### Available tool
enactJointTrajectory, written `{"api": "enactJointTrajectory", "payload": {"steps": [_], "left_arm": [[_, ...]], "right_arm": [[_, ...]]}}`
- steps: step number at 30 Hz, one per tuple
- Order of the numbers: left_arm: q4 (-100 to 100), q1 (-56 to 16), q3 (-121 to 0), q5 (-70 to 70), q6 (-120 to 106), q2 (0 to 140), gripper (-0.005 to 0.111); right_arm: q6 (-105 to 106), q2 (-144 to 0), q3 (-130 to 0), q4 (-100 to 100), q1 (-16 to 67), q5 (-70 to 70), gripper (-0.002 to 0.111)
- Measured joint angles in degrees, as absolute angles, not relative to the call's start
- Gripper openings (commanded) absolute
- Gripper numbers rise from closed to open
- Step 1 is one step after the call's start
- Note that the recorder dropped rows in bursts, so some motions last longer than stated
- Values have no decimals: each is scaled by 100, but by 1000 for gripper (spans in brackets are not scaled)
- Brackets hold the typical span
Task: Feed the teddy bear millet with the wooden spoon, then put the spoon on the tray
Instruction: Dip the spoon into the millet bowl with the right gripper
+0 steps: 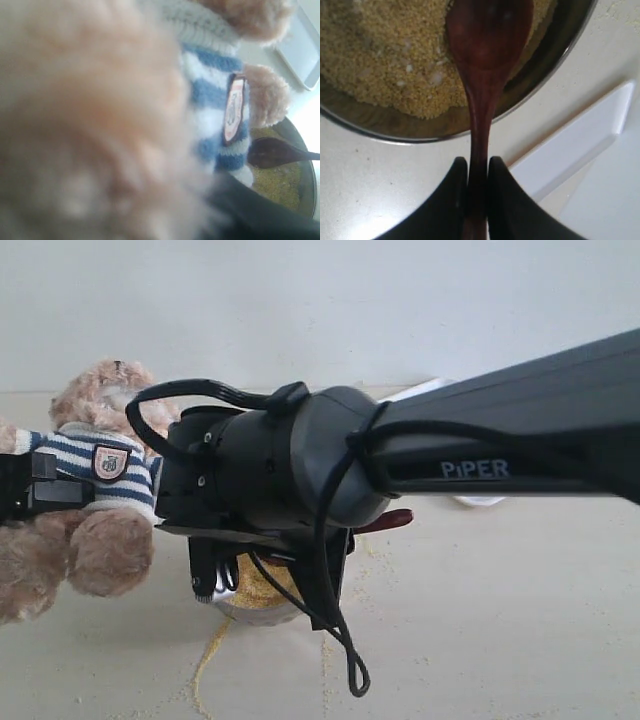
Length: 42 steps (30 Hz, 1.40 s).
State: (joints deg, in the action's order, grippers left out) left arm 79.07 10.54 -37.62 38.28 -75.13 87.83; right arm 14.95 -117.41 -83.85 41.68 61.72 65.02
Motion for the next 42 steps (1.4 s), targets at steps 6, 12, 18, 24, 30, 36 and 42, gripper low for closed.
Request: {"api": "enactJointTrajectory", "payload": {"steps": [6,12,18,24,30,36,42], "left_arm": [[7906,1054,-3762,3828,-7560,8783,5],[7906,1054,-3762,3828,-7630,8783,5],[7906,1054,-3762,3828,-7700,8783,5],[7906,1054,-3762,3828,-7710,8783,5],[7906,1054,-3762,3828,-7710,8783,5],[7906,1054,-3762,3828,-7715,8783,5],[7906,1054,-3762,3828,-7715,8783,5]], "right_arm": [[1472,-11741,-8385,3752,6172,6477,0],[1345,-11728,-8385,3654,6172,6532,0],[1283,-11463,-8385,3743,6172,6576,0],[1194,-11327,-8385,3619,6172,6597,0],[1171,-11317,-8385,3423,6172,6597,0],[1171,-11317,-8385,3483,6172,6574,0],[1108,-11317,-8385,3619,6172,6513,0]]}}
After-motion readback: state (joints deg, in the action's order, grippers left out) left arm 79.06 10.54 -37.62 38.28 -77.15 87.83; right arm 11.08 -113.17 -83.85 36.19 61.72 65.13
